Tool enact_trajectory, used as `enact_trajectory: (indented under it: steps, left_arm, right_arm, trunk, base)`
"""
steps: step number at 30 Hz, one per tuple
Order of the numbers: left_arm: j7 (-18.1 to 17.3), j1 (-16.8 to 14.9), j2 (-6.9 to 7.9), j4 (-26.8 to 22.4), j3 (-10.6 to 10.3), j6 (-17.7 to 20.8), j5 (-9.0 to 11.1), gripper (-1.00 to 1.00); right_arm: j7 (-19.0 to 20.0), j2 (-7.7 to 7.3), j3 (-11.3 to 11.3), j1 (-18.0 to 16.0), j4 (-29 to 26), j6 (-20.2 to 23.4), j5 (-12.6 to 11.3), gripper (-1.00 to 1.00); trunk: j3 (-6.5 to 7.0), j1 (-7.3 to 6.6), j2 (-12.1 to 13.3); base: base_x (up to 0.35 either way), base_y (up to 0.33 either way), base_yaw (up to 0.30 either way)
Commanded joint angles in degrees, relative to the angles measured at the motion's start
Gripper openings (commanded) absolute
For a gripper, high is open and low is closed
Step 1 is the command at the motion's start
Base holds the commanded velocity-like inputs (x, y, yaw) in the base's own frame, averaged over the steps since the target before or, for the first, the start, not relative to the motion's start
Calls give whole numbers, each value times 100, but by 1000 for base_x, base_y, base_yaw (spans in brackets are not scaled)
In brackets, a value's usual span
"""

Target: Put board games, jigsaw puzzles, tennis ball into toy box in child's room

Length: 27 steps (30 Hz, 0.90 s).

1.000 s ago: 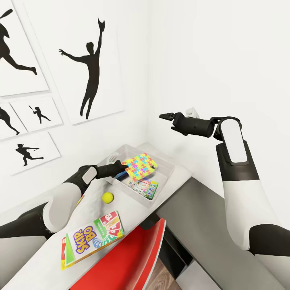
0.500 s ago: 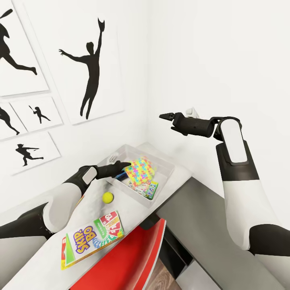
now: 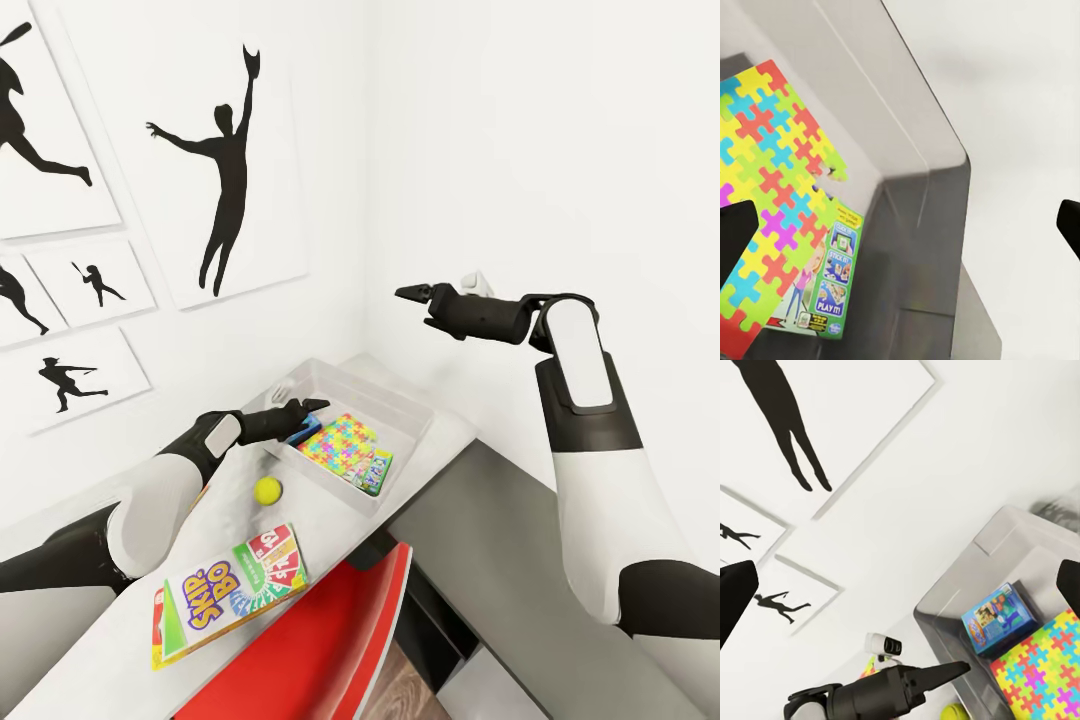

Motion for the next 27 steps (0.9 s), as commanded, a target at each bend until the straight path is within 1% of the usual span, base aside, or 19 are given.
enact_trajectory:
  steps: [1,27]
  left_arm:
    - [15,-3,0,-5,-8,49,58,100]
    - [-11,-3,59,-5,-4,59,66,100]
  right_arm:
    - [-56,-5,6,-2,-4,4,-57,100]
    - [-79,4,-4,5,79,4,-16,100]
  trunk:
    - [-11,3,-11]
    - [-11,3,-11]
  base:
    - [0,0,0]
    - [0,0,0]
